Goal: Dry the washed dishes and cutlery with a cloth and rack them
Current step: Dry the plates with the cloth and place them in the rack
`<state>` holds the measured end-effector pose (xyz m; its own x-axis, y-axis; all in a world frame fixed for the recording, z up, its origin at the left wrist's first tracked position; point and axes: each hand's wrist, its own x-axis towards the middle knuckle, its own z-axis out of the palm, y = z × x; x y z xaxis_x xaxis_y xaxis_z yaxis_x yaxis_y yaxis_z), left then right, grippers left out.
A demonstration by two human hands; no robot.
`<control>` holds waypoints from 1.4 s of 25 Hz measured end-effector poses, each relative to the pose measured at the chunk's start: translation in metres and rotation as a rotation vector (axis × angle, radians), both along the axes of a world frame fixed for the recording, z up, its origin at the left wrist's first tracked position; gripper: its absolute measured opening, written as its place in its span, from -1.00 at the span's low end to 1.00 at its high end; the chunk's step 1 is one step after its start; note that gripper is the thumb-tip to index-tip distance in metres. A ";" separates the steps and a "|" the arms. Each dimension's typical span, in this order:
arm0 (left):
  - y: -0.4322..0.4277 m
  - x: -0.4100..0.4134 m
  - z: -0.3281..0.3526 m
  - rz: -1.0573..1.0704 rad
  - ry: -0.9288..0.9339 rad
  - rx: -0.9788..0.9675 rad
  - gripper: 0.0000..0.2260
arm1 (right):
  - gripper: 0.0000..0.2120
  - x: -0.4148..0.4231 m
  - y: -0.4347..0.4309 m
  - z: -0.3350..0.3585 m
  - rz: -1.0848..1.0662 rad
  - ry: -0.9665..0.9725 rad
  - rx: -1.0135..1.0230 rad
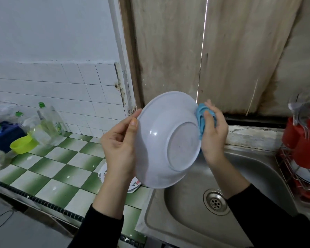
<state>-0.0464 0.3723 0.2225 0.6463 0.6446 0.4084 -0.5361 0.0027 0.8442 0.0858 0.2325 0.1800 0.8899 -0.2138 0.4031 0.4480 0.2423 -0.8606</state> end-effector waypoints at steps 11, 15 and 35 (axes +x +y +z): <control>-0.011 0.014 0.005 0.220 0.016 -0.003 -0.75 | -0.63 -0.066 0.039 -0.019 0.000 -0.781 -0.553; 0.003 0.020 0.013 0.253 -0.017 -0.166 -0.79 | -0.62 -0.065 0.044 -0.067 -0.105 -0.706 -0.438; 0.009 0.011 0.002 -0.014 0.475 -0.458 -0.88 | -0.68 0.011 -0.013 0.018 0.221 0.242 0.820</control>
